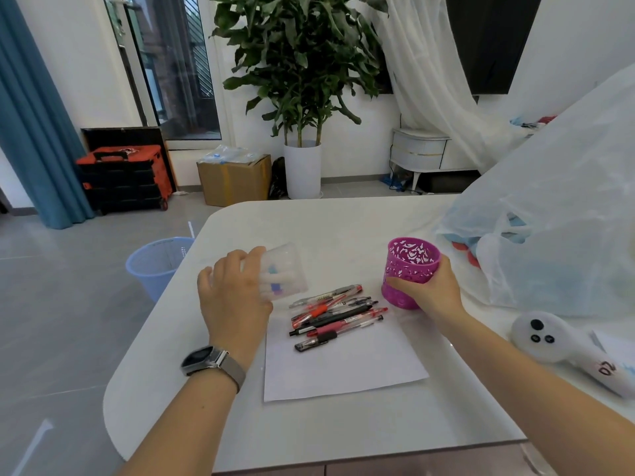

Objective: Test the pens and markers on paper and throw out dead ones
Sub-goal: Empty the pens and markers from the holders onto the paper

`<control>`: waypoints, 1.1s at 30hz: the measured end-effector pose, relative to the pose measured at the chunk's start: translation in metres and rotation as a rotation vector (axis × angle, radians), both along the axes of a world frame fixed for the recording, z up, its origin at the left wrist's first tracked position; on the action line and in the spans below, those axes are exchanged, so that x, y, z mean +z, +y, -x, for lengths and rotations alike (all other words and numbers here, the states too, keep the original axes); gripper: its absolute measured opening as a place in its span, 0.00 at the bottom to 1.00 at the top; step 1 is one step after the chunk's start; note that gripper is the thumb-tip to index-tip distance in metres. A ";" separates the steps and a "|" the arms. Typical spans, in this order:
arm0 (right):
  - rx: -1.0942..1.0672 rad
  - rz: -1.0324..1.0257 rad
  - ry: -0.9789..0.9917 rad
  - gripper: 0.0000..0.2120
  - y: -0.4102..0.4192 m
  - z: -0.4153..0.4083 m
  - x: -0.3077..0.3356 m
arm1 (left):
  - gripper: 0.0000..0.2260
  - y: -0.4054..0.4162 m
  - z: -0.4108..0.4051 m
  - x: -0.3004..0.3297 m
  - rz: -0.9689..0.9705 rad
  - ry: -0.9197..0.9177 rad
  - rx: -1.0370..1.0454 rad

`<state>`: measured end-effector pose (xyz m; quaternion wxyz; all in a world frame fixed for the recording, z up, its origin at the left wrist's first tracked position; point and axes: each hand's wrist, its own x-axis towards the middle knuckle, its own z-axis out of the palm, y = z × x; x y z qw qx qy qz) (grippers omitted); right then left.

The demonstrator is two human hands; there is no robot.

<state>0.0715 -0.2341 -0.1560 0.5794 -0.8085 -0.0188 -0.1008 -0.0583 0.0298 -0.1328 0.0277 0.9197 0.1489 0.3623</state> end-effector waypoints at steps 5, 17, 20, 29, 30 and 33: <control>0.008 0.030 -0.008 0.44 -0.003 0.002 0.000 | 0.35 -0.009 -0.010 -0.009 -0.118 0.050 -0.044; 0.022 0.045 0.002 0.45 -0.003 -0.001 -0.001 | 0.33 -0.012 -0.008 0.000 -0.327 0.102 -0.053; 0.027 0.045 0.007 0.45 -0.004 -0.001 -0.001 | 0.32 -0.010 -0.010 0.002 -0.323 0.120 -0.053; 0.034 0.022 0.010 0.45 -0.004 -0.002 -0.002 | 0.32 0.001 -0.008 0.004 -0.282 0.066 -0.009; 0.036 0.020 0.009 0.45 -0.004 -0.002 -0.002 | 0.32 0.003 -0.007 0.004 -0.283 0.047 -0.005; 0.040 0.015 0.008 0.44 -0.004 -0.002 -0.002 | 0.32 0.008 -0.003 0.005 -0.280 0.000 0.023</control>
